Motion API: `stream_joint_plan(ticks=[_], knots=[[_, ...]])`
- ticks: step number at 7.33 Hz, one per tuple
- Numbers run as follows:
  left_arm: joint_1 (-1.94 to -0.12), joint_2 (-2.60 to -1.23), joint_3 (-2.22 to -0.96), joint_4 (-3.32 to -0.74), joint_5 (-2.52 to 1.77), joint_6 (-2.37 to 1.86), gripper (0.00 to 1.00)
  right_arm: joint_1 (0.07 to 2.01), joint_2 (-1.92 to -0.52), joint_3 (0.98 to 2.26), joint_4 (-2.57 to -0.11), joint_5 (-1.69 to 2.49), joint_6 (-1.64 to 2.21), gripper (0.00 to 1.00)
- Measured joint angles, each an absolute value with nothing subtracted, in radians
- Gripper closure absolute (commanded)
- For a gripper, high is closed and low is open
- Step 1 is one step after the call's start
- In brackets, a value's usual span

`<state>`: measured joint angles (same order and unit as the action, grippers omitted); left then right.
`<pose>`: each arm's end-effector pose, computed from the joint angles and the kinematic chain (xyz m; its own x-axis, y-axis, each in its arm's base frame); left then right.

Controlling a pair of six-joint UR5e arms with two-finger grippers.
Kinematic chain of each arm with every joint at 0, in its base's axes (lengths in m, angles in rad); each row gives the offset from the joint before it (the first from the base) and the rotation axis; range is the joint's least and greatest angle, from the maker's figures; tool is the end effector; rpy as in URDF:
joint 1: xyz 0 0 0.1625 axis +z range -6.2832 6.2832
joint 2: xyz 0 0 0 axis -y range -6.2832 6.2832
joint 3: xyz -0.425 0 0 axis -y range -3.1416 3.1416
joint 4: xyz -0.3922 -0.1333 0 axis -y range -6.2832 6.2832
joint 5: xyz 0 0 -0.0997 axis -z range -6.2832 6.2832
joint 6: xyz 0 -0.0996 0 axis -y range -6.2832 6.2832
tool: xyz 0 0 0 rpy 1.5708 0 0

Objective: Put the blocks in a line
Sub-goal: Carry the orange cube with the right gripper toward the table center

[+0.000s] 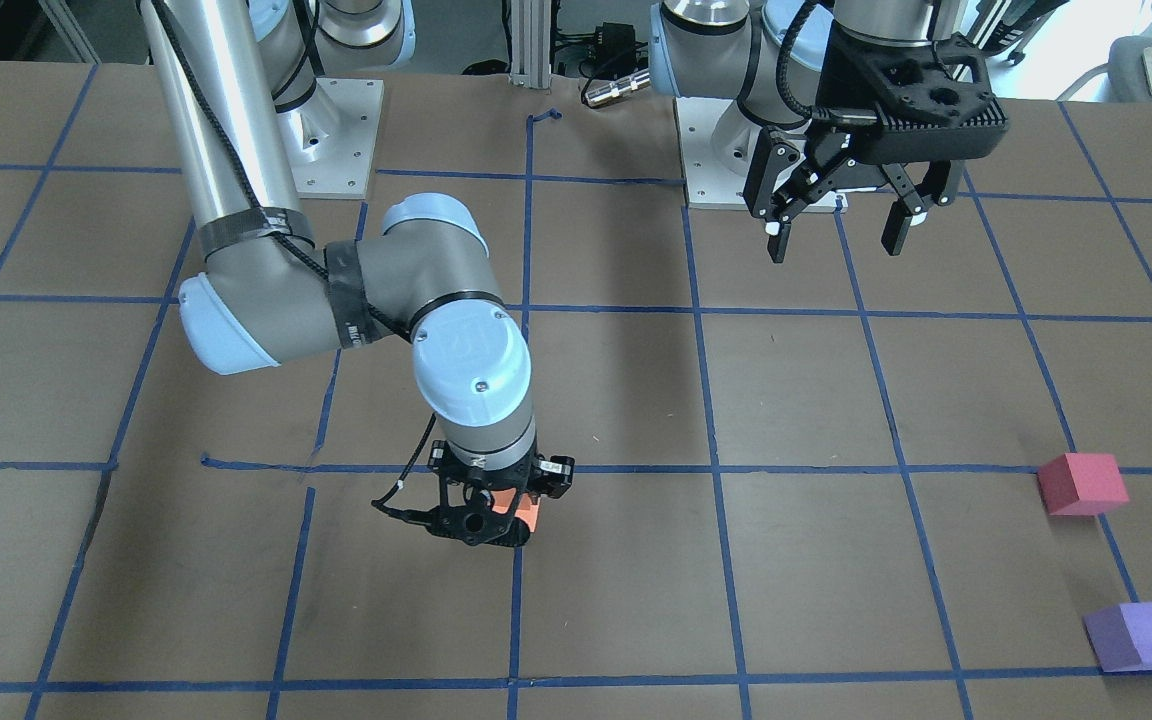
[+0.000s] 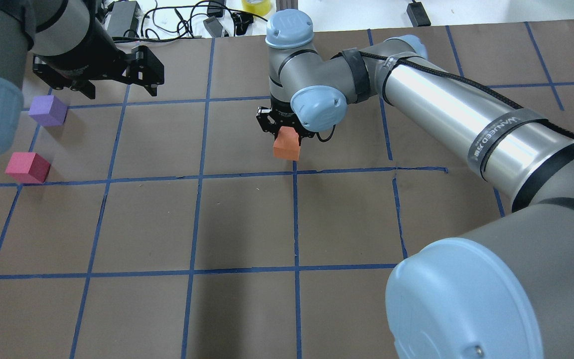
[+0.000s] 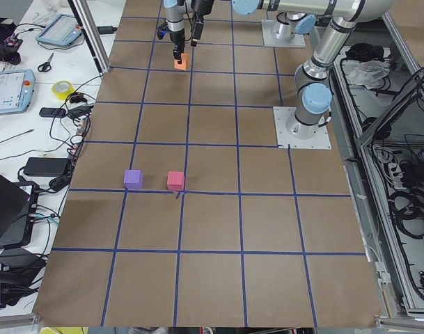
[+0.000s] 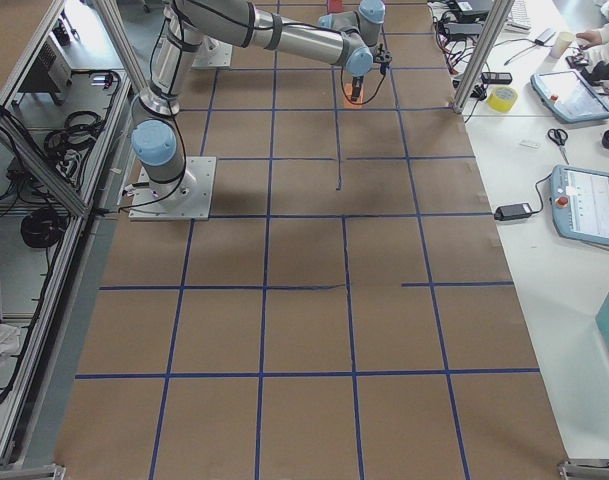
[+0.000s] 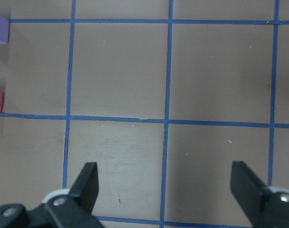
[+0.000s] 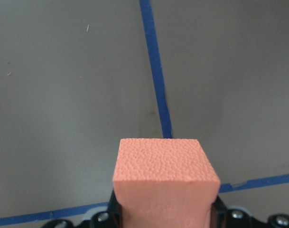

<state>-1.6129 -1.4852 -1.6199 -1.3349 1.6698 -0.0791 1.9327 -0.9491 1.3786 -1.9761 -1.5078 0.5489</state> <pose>-0.1435 -0.4727 0.5316 -0.9954 -0.0608 -0.0736 -0.0382 0.9605 -0.2757 0.3789 -0.6065 0.2429 -0.9814 0.1876 -0.0411 0.1853 0.9812 0.0535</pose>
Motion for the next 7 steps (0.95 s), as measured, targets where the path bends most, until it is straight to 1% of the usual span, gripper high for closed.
stream_joint_plan(ticks=[6,7], knots=[[-1.614,-1.489,-1.620,-1.333,1.667,-0.078,0.00,1.955,-0.920,1.385,-1.994,-1.510,0.462,0.98],[-1.611,-1.491,-1.620,-1.328,1.667,-0.078,0.00,1.955,-0.912,1.385,-1.995,-1.513,0.457,0.93]])
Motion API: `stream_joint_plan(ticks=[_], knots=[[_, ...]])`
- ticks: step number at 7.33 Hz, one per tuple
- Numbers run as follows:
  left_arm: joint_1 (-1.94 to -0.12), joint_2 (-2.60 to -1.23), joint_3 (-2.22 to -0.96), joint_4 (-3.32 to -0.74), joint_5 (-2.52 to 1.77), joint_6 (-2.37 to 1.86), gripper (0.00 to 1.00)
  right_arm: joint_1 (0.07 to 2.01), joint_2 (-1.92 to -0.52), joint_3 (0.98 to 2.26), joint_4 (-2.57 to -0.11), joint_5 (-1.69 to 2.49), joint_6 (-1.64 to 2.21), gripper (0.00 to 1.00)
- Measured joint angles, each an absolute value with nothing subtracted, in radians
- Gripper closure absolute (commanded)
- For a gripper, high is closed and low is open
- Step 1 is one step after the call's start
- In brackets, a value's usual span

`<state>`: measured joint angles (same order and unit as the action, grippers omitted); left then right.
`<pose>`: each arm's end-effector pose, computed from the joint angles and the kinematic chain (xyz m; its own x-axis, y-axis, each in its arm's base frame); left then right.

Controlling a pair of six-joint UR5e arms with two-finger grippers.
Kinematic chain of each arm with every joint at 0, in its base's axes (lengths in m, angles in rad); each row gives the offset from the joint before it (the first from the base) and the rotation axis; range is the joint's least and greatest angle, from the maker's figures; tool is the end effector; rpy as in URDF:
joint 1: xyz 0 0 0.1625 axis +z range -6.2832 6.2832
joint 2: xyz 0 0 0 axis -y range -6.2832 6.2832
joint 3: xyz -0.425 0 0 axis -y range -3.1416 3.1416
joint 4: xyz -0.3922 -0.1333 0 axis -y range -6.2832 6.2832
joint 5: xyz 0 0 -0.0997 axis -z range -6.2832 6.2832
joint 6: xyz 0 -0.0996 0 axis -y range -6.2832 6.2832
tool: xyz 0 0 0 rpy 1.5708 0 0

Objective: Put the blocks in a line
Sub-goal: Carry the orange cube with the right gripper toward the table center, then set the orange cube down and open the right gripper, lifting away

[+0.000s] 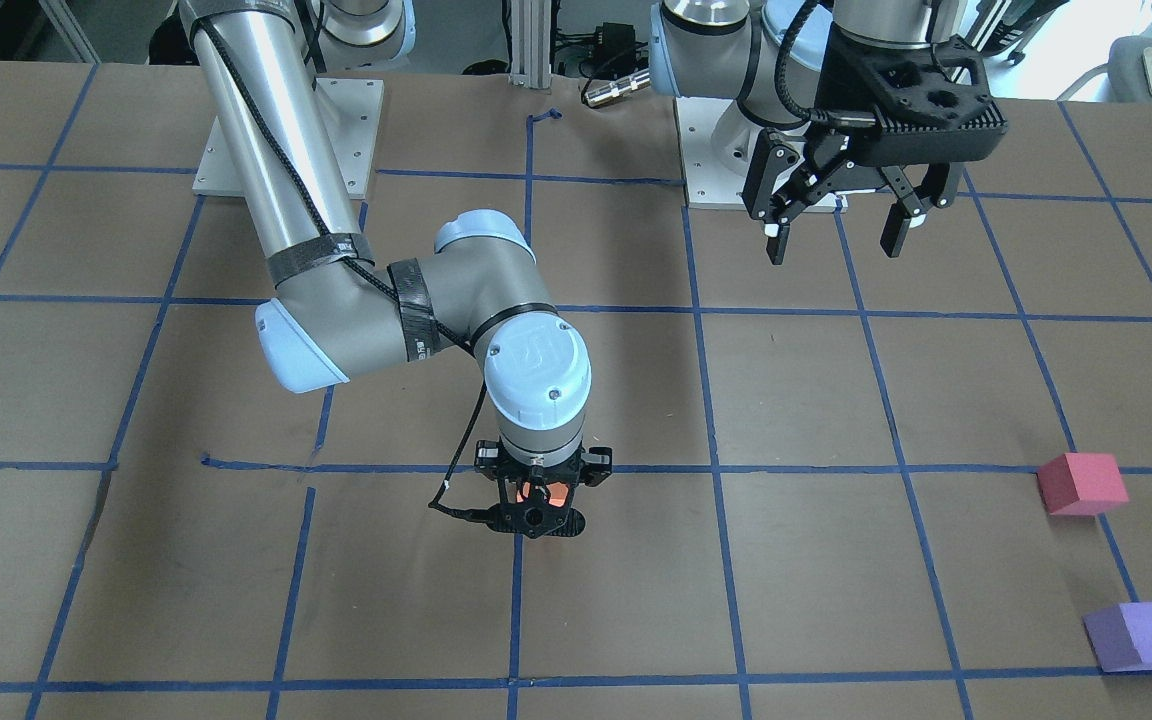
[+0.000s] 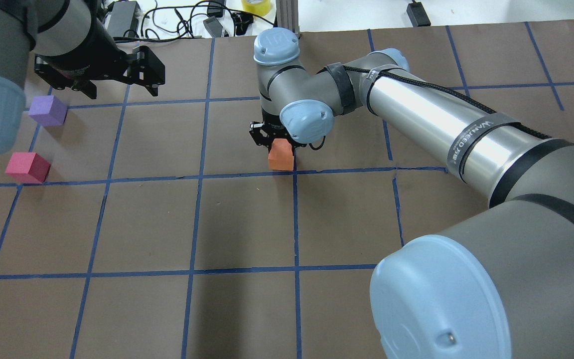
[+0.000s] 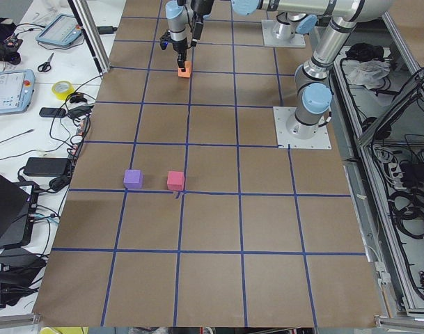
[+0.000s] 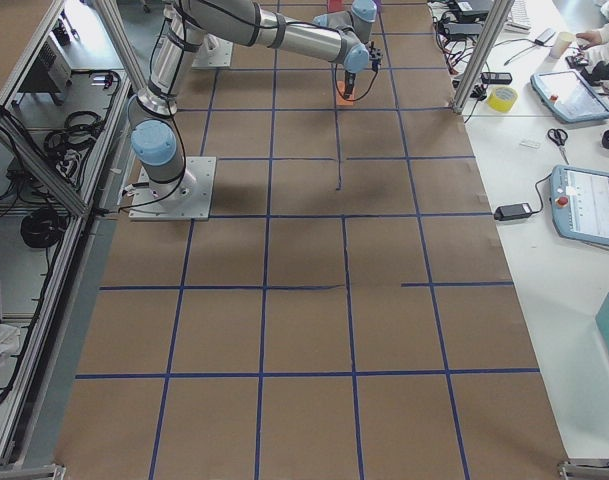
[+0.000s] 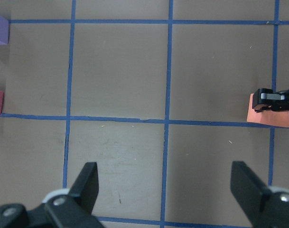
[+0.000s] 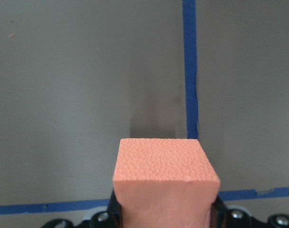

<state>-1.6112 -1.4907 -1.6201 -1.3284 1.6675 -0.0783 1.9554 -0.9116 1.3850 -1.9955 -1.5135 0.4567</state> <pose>-0.1430 -0.4754 0.5297 -0.9956 -0.0611 -0.0716 -0.0391 0.9603 -0.2763 0.3930 -0.6005 0.2155 -0.9968 0.0744 -0.0299 0.0722 0.9950 0.0689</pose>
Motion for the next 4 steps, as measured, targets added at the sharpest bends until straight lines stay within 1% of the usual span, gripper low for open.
stream_joint_plan(ticks=[1,2,3,4], knots=[[-1.610,-1.491,-1.620,-1.326,1.667,-0.078,0.00,1.956,-0.906,1.385,-1.998,-1.514,0.453,0.85],[-1.611,-1.490,-1.620,-1.325,1.667,-0.078,0.00,1.956,-0.903,1.385,-2.004,-1.511,0.452,0.42],[-1.612,-1.489,-1.620,-1.325,1.668,-0.078,0.00,1.956,-0.902,1.386,-2.012,-1.509,0.451,0.26],[-1.613,-1.488,-1.620,-1.326,1.669,-0.078,0.00,1.956,-0.901,1.386,-2.018,-1.511,0.444,0.20]])
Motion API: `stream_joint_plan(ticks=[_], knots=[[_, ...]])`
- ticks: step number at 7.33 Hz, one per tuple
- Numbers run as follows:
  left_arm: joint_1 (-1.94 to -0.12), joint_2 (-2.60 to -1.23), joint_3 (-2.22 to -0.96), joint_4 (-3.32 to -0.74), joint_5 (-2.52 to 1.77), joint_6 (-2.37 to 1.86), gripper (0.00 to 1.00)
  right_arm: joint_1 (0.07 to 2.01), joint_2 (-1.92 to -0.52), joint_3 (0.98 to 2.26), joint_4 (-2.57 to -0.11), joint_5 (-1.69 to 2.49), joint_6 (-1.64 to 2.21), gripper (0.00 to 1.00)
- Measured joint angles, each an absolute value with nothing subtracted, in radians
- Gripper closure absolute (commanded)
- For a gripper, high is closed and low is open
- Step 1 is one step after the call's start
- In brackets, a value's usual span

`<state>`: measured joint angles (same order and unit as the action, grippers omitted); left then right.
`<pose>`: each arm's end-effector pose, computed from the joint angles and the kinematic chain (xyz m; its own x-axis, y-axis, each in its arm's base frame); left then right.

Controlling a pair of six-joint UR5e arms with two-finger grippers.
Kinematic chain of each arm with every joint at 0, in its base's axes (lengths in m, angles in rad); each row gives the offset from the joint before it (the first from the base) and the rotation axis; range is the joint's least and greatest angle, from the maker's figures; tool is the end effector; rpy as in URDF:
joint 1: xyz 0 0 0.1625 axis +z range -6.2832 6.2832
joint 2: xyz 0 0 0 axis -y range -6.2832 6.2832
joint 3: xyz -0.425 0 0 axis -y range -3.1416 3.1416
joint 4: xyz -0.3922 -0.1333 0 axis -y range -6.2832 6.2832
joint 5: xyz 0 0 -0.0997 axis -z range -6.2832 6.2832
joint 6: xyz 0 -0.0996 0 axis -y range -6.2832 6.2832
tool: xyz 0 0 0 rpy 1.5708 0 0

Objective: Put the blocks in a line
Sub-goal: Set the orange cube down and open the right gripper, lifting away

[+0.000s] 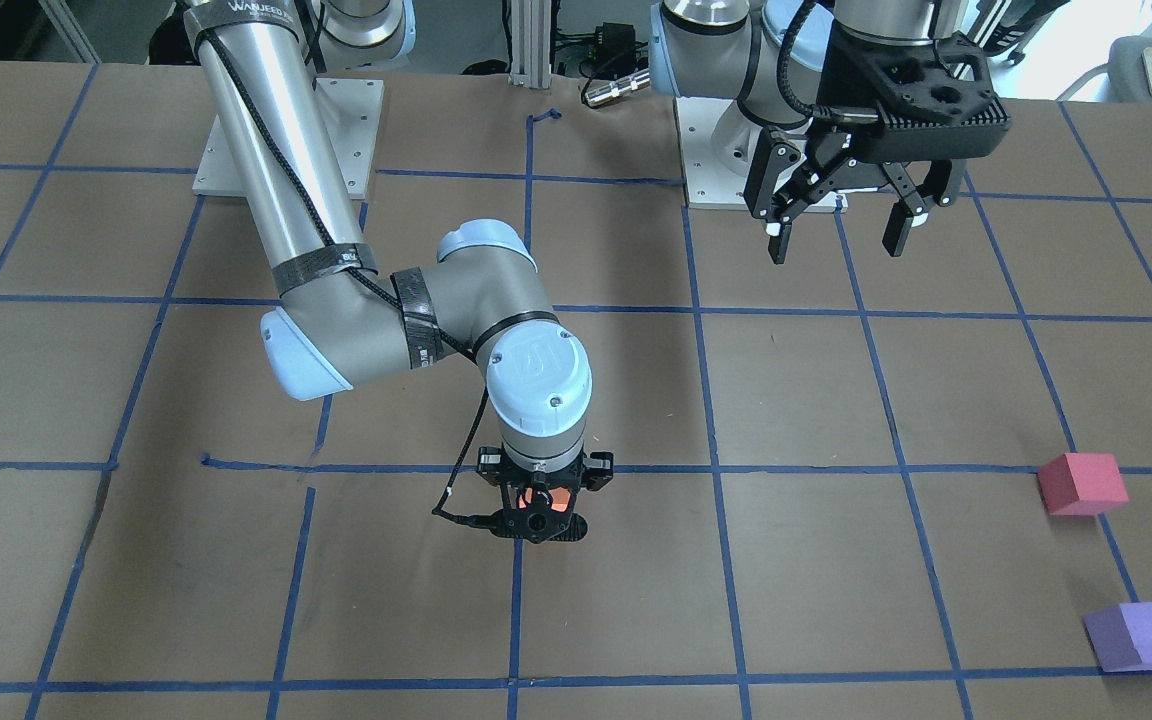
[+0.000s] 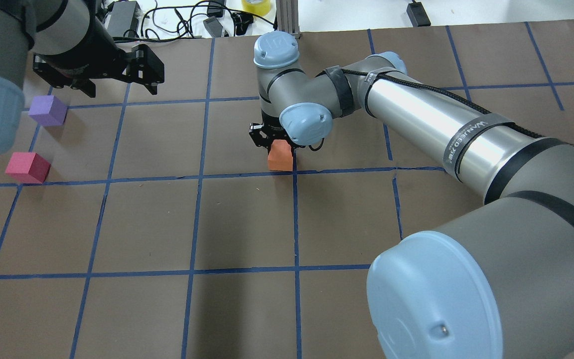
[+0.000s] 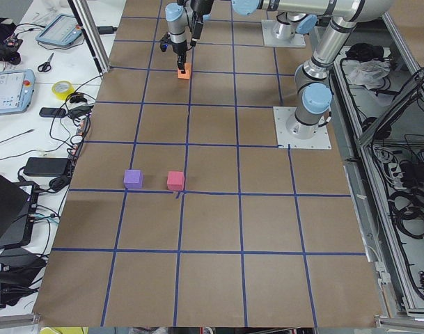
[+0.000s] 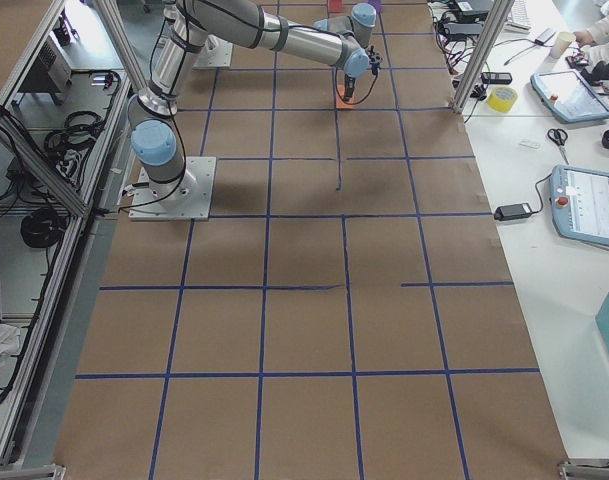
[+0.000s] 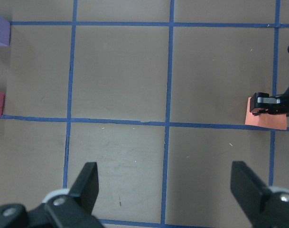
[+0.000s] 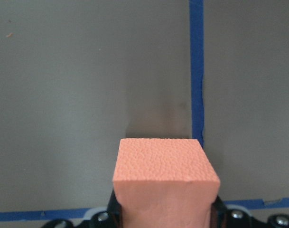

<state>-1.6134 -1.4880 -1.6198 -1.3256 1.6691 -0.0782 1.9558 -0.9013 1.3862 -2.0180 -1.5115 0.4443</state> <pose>-0.1439 -0.4743 0.5315 -0.9956 -0.0597 -0.0725 -0.0369 0.9587 -0.2819 0.3944 -0.6026 0.2098 -0.9974 0.0614 -0.0373 0.0592 0.9965 0.0595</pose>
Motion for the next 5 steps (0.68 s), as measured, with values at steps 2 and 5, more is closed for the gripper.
stream_joint_plan(ticks=[2,5], knots=[[-1.616,-1.489,-1.620,-1.326,1.669,-0.078,0.00,1.956,-0.901,1.386,-2.023,-1.520,0.404,0.08],[-1.618,-1.493,-1.618,-1.327,1.669,-0.078,0.00,1.953,-0.914,1.377,-2.042,-1.522,0.379,0.00]])
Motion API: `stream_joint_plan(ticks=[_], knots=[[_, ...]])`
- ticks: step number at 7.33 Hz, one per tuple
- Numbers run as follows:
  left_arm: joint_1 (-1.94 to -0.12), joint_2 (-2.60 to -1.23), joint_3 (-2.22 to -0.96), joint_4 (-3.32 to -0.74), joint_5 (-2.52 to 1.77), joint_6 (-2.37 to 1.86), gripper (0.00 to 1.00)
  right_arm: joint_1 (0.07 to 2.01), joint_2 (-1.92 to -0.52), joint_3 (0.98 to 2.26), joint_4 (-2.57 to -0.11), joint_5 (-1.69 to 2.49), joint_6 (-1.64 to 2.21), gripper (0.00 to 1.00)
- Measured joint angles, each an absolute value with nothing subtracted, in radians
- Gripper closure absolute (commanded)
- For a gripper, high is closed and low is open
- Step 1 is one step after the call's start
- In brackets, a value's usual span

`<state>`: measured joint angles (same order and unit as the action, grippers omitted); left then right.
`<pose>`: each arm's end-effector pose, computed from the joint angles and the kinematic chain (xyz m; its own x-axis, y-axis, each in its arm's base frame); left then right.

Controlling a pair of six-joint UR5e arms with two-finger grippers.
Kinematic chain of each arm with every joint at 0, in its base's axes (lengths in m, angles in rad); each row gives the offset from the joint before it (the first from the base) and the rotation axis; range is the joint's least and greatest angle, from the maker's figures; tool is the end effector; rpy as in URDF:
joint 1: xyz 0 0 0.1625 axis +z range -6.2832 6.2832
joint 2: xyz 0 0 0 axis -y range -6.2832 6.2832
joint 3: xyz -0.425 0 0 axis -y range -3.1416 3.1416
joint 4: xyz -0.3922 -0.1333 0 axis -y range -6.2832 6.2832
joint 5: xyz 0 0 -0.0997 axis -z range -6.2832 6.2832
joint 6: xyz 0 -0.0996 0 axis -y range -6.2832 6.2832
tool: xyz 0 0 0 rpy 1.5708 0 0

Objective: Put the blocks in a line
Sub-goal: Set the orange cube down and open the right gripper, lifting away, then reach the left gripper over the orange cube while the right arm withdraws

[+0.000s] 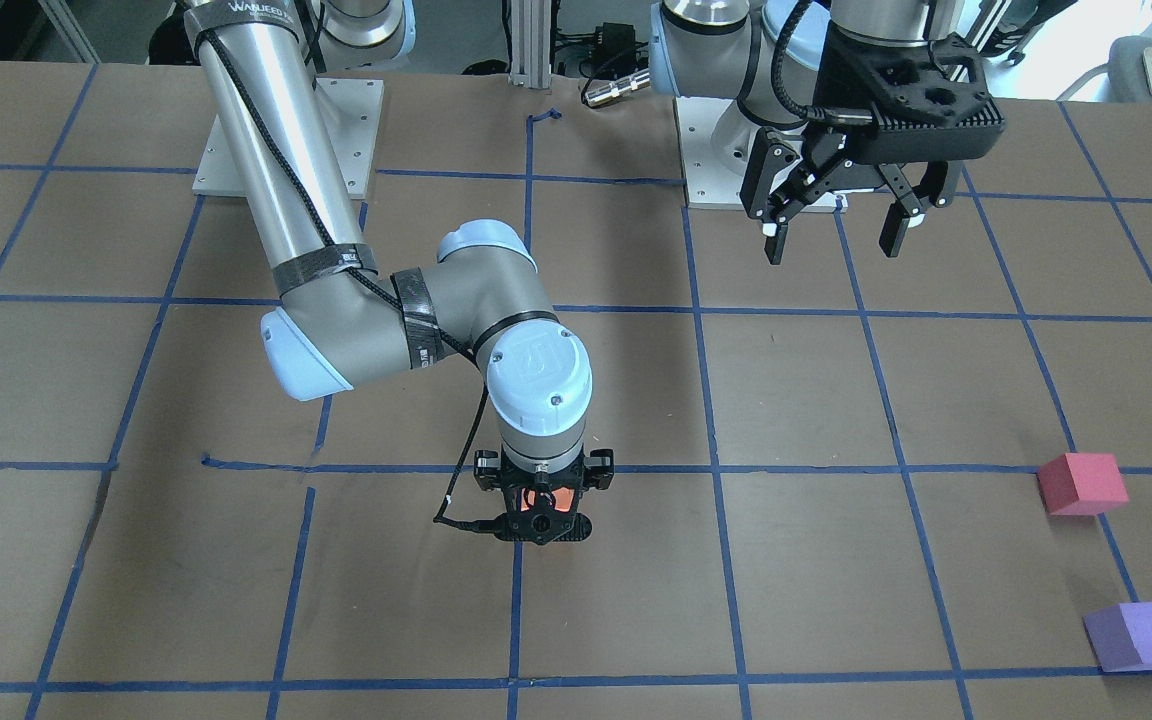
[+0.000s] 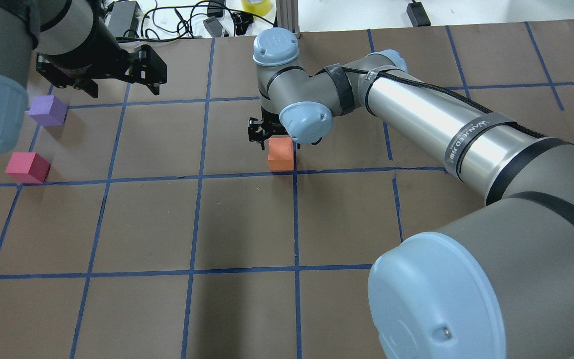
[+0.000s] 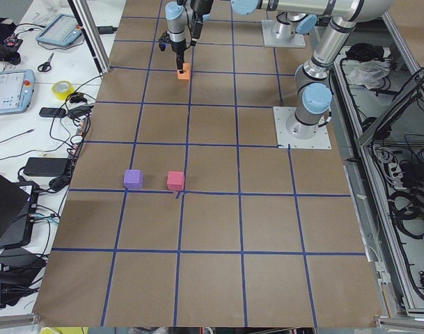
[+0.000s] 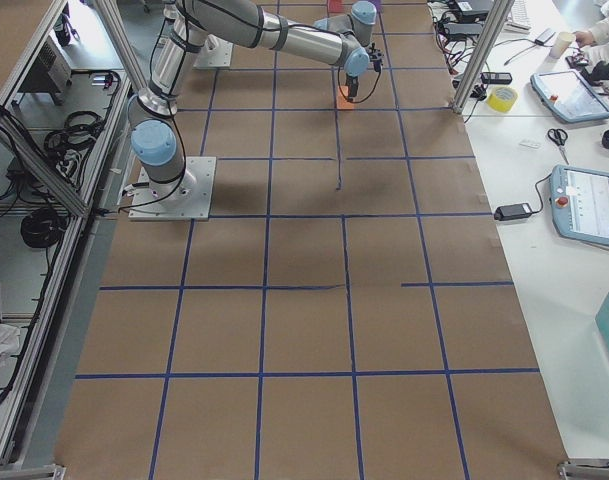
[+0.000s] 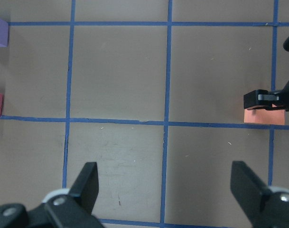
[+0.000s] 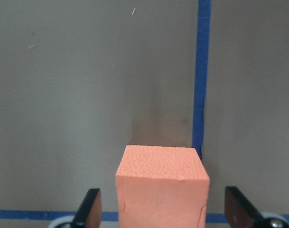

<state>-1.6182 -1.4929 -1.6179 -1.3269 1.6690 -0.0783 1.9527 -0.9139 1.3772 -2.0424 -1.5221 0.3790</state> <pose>-0.1462 -0.4754 0.5299 -0.9958 -0.0547 -0.0729 -0.0324 0.9601 -0.2778 0.3931 -0.6082 0.2251 -0.9988 -0.0029 -0.0483 -0.0034 0.9999 0.0103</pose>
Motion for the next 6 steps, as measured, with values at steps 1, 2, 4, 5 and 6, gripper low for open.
stream_joint_plan(ticks=[1,2,4,5,6], knots=[[-1.618,-1.493,-1.618,-1.327,1.669,-0.078,0.00,1.939,-0.940,1.374,-2.043,-1.521,0.370,0.00],[-1.619,-1.497,-1.616,-1.329,1.669,-0.078,0.00,1.903,-0.988,1.372,-2.002,-1.522,0.338,0.00],[-1.634,-1.505,-1.617,-1.331,1.670,-0.084,0.00,1.773,-1.126,1.379,-1.796,-1.524,0.196,0.00],[-1.655,-1.508,-1.620,-1.331,1.674,-0.089,0.00,1.705,-1.207,1.387,-1.681,-1.525,0.117,0.00],[-1.672,-1.514,-1.624,-1.327,1.674,-0.094,0.00,1.658,-1.303,1.397,-1.559,-1.530,0.039,0.00]])
